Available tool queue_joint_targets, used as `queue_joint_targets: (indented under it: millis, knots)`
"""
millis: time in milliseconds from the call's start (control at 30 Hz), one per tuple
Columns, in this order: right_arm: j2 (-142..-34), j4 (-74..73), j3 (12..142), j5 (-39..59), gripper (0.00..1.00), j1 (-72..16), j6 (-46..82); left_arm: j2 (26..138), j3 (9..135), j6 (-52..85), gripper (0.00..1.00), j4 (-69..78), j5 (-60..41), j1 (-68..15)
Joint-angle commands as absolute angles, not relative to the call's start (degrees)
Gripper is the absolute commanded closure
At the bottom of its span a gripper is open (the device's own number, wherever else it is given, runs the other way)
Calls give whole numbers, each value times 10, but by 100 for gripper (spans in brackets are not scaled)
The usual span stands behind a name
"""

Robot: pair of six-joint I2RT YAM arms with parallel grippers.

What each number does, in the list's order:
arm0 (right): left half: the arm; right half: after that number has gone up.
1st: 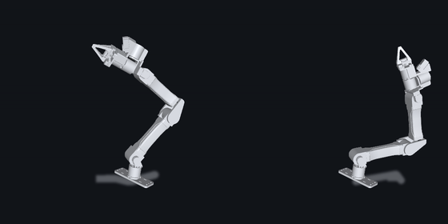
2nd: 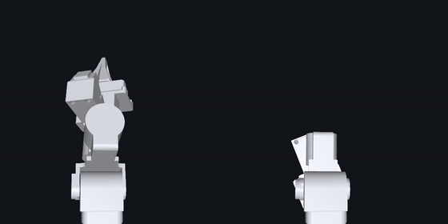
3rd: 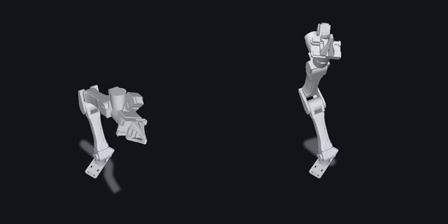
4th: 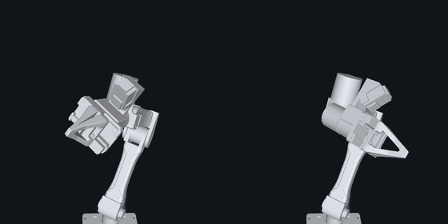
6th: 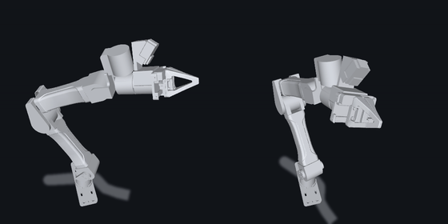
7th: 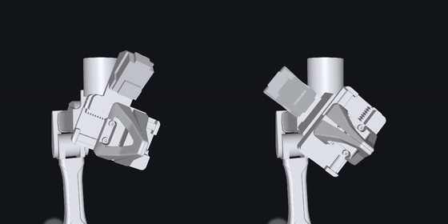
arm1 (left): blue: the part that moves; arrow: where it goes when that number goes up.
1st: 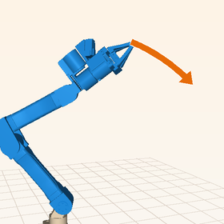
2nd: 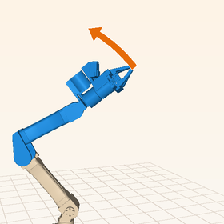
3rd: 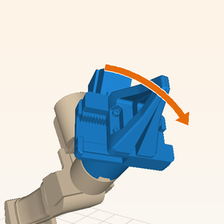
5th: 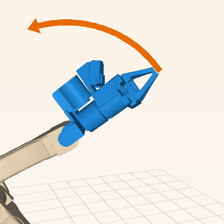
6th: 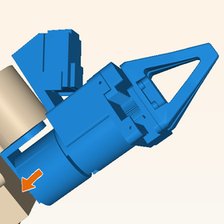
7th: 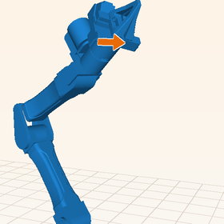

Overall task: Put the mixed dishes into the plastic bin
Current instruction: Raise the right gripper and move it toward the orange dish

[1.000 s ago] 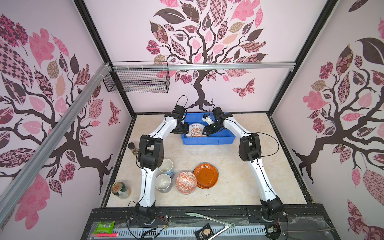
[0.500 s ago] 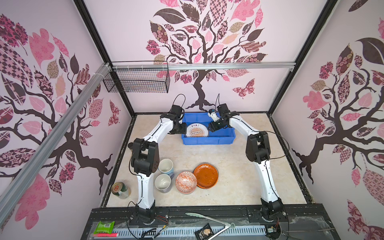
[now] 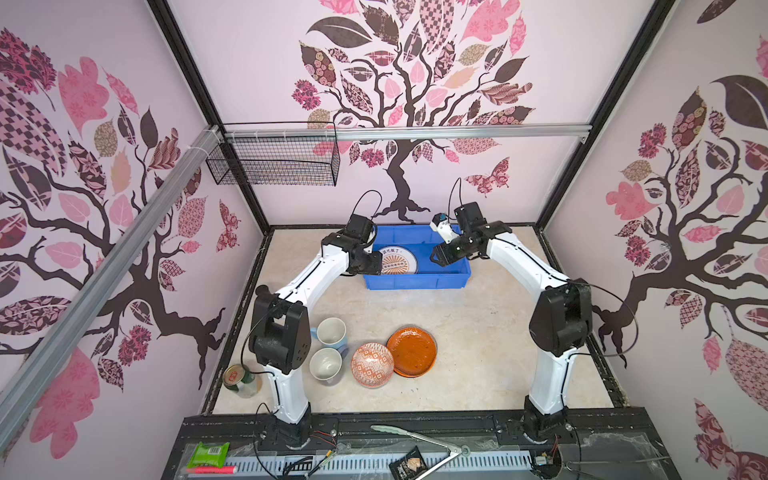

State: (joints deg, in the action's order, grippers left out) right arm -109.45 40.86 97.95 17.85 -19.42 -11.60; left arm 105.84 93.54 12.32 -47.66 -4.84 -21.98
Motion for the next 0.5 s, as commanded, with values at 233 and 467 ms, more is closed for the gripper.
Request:
queue_joint_targets:
  millis: [233,467]
  knots:
    - [-942,428,715,239,58,-239,-103,985,857,139,41,-475,-65,-232]
    - [-911,401,623,253,59,-282,-95,942,821,161,41,-483,-47,-233]
